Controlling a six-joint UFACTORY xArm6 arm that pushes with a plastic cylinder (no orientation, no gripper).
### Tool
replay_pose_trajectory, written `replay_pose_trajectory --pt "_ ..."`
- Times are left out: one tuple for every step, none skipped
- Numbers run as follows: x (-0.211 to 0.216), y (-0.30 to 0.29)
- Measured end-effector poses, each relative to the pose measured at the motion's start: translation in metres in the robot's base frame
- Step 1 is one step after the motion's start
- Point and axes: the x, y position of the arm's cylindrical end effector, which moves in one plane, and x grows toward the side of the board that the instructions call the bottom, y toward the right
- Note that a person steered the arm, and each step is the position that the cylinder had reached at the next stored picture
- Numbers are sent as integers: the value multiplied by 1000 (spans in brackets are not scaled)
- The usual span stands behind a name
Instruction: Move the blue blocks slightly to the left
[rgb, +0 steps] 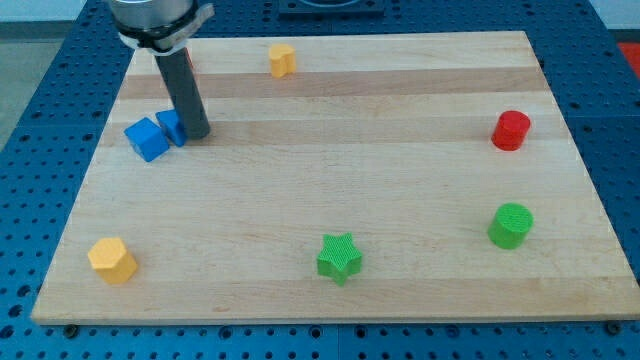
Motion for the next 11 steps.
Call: replay_pose_trajectory --pt "0 -12" --pt "-1 -9" --pt "-14 -2" --pt "-28 -3" --pt "-29 -12" --pt "-29 -32" --pt "-32 -49" --pt "-34 -52" --pt "-46 -53" --pt "-54 -60" --pt "-76 -73"
